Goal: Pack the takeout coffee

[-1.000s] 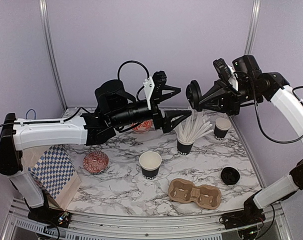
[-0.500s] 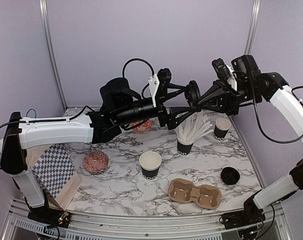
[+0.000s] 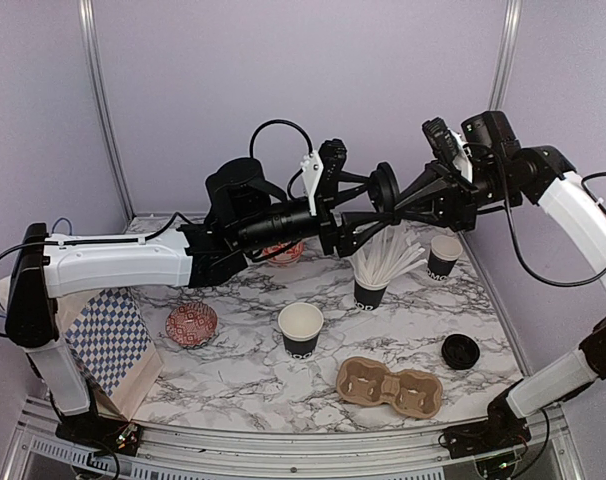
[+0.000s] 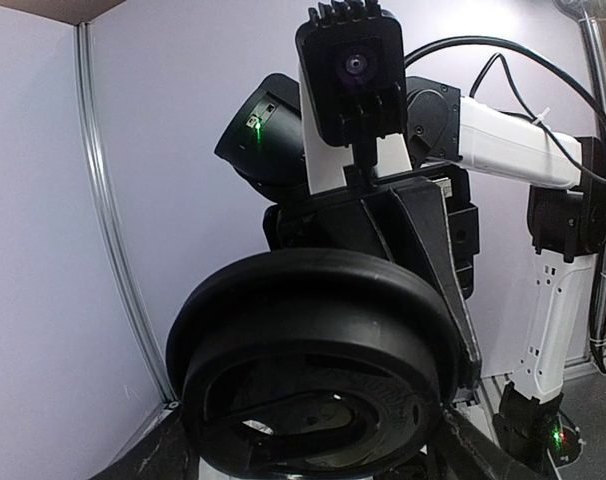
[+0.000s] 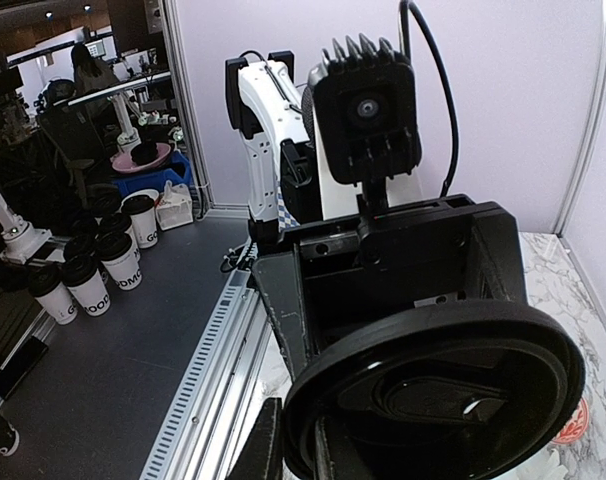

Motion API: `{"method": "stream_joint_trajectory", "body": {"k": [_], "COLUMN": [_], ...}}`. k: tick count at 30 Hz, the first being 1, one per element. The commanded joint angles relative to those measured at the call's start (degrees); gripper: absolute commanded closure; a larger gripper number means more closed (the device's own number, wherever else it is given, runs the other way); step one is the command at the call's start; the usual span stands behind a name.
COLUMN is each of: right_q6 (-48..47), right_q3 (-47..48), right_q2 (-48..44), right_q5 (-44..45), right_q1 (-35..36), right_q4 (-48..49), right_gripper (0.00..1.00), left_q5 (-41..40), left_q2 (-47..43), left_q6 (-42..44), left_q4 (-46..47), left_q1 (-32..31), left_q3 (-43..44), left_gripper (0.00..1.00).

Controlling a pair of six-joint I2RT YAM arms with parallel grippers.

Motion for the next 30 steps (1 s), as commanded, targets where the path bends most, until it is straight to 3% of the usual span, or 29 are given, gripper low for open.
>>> {"method": "stream_joint_trajectory", "body": {"k": [1,5,9,13,19,30], "right_q6": [2.12,2.87,1.92,3.19,8.96,6.49], "right_q3": [-0.81,-1.36,-3.05,-8.88,-18.31,-25.29], "right_q2": [-0.07,-0.35,-2.33,-4.35,-3.25,1.18], "right_q5": [1.16,3.44,10.81,16.79,31.14,36.53], "right_q1": [0.5,0.5,0.41,0.33,0.53,4.38], "right_q4": [2.45,2.91,2.67,5.92,16.0,18.99], "right_gripper": [0.88,0.67,0.57,0.53,0.53,0.58], "left_q5": [-1.5,-3.32,-5.89,-11.78,-22.7,-20.52], "left_q2": [-1.07,-3.43,-7.74,-12.1,-9.88,-5.14], "left_q6": [-0.27,-0.27,0.64,2.4,2.07,-2.42], "left_q4": [1.84,1.2,-4.97,-19.92,-58.7,-80.85], "left_q1": [-0.28,-0.28,-0.07,-0.02,-0.02,3.08], "left_q3": [-0.27,-2.92,-6.71,-8.22,2.52,8.94], "left_gripper": [0.25,0.26,0.26,0.25,0.25,0.26]}}
